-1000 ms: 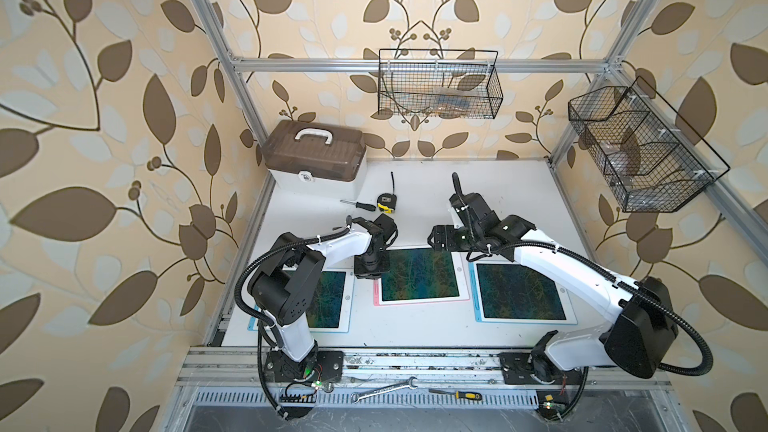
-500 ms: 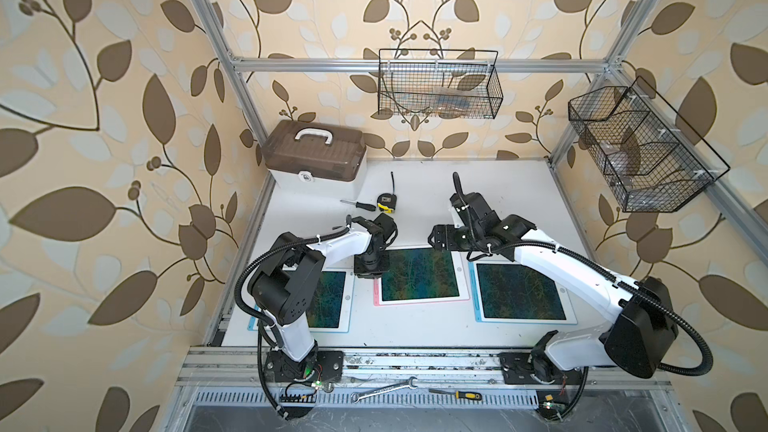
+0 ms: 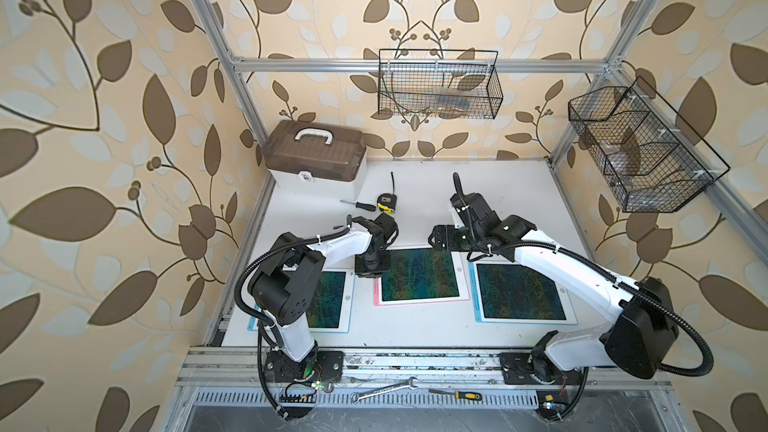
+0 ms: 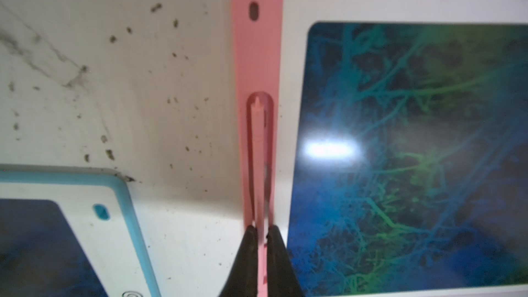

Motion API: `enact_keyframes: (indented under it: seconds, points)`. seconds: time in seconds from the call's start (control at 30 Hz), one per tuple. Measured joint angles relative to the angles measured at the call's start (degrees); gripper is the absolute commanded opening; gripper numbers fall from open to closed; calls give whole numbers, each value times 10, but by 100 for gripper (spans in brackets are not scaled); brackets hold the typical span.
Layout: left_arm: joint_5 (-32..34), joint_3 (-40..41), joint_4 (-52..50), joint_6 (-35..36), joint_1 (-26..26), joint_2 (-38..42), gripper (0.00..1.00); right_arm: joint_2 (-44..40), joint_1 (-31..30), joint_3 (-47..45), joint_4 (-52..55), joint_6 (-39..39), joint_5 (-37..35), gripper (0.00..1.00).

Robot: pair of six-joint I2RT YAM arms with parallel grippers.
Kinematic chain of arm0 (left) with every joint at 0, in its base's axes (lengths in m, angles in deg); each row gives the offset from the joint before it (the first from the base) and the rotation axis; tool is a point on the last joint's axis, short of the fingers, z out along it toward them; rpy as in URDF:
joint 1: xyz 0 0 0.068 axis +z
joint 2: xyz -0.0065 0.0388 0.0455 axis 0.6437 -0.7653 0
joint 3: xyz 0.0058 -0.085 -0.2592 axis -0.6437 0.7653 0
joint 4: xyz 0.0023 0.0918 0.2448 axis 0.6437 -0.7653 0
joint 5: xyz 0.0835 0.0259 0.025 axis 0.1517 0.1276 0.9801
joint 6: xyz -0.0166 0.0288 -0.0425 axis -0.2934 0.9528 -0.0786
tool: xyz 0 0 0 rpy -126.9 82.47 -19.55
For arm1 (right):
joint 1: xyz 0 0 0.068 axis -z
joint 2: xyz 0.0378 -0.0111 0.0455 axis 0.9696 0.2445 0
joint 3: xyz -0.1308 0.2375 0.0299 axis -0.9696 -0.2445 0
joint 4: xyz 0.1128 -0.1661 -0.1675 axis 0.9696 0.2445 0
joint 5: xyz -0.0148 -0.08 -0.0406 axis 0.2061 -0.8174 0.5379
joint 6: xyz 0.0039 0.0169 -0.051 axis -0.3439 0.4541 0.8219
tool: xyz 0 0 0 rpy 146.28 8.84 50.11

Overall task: Place the stylus back onto the writing tablet
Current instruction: Place the stylus on the writing tablet.

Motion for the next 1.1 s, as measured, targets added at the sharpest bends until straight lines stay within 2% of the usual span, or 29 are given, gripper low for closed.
enact_keyframes:
  seconds: [0.4,0.6,0.7,0.8,1.1]
  points:
    - [2,-2,4,0,-4,0,8,0,0,0,-1,0,0,91]
    - [20,-35,-19,0,-3,-3,7,0,0,0,-2,0,0,91]
    - [29,-52,-26,0,-3,-10,8,0,0,0,-2,0,0,91]
    - [31,-57,-28,1,-2,-17,12,0,0,0,-2,0,0,91]
    - [31,-57,-38,1,-2,-31,11,0,0,0,-2,0,0,91]
